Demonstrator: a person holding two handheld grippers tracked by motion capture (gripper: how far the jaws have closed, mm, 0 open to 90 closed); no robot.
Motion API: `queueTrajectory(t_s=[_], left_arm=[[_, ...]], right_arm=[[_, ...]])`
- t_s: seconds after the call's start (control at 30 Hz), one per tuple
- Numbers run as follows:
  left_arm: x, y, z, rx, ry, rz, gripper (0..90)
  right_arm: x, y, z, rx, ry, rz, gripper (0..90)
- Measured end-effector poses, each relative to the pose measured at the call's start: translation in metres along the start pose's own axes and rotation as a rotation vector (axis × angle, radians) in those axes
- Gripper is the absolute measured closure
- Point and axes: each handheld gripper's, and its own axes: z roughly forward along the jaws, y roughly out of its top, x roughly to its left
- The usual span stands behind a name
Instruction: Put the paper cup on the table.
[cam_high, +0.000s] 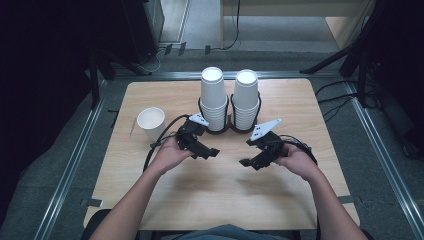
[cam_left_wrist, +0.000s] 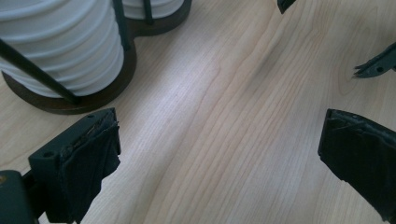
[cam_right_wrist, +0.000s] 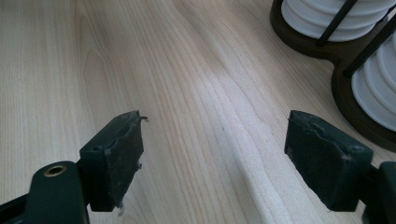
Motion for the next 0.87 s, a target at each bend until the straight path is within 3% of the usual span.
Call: queueTrajectory(t_s=[0.7,0.8,0.87], left_arm=[[-0.006,0.000,0.008,0.001,0.006,0.033,0.0],[-0.006,-0.003,0.010,-0.015,0.012,0.030,0.0],[-0.004,-0.005,0.014,0.000,0.009,0.034,0.0]], right_arm=[[0.001,0.002,0.000,-0.001,0.006,-0.008,19.6],[0.001,0.002,0.000,-0.002,0.008,-0.008,19.6],[0.001,0.001,0.001,0.002,0.007,-0.005,19.6]])
